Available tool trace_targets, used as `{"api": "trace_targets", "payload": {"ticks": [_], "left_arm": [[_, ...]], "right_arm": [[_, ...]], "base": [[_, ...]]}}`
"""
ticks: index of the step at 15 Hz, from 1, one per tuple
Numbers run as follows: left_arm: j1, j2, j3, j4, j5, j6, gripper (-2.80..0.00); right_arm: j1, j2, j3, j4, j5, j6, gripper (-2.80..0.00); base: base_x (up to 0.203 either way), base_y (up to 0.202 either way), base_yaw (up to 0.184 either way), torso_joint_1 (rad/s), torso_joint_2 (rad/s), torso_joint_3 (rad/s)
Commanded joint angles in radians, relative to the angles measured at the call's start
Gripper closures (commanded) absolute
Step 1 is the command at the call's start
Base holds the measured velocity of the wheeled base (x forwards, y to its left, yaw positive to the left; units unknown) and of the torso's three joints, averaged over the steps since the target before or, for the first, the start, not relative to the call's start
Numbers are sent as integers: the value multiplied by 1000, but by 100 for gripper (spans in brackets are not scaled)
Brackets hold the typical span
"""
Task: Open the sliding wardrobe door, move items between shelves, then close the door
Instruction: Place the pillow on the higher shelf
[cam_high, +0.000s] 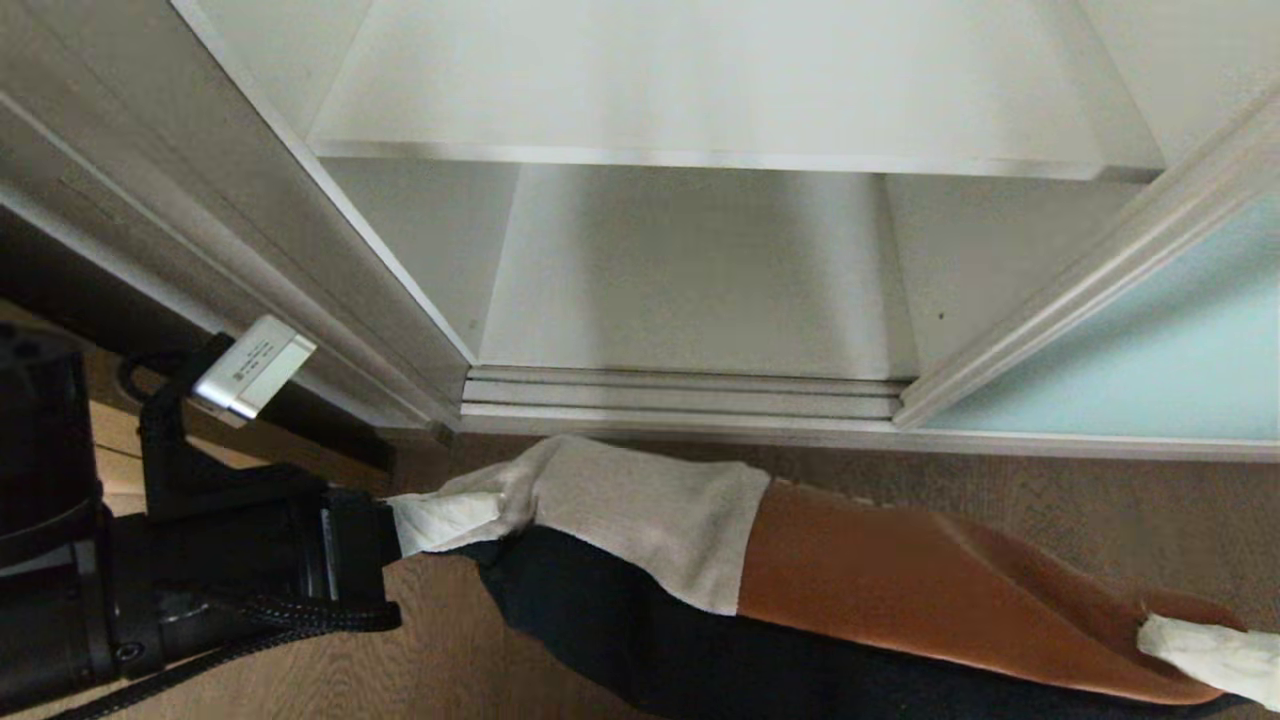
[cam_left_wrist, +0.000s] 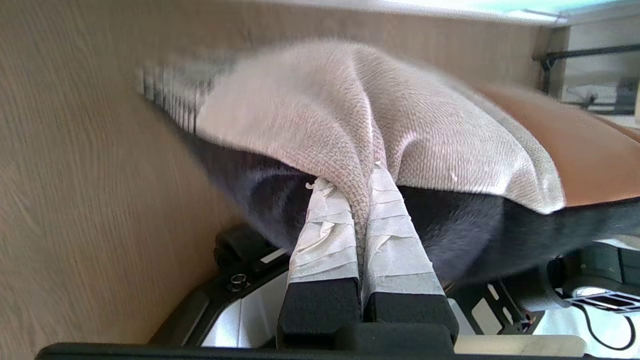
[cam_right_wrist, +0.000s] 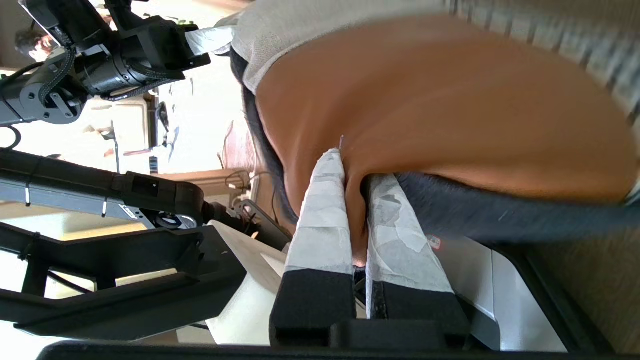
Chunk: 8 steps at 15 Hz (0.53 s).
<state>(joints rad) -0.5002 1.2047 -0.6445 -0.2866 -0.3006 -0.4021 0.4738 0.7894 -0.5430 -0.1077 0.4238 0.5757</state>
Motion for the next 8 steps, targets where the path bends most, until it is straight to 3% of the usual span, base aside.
{"api": "trace_targets", "payload": {"ticks": [1,8], "left_arm": [[2,-1,5,-3,0,-3,0],[2,-1,5,-3,2,-12,0]], "right_arm": [[0,-2,0,-1,3,3,0],[0,-4,0,0,3,6,0]], "base": [[-194,0,-4,3,3,1],[-180,0,-3,3,1,3]]}}
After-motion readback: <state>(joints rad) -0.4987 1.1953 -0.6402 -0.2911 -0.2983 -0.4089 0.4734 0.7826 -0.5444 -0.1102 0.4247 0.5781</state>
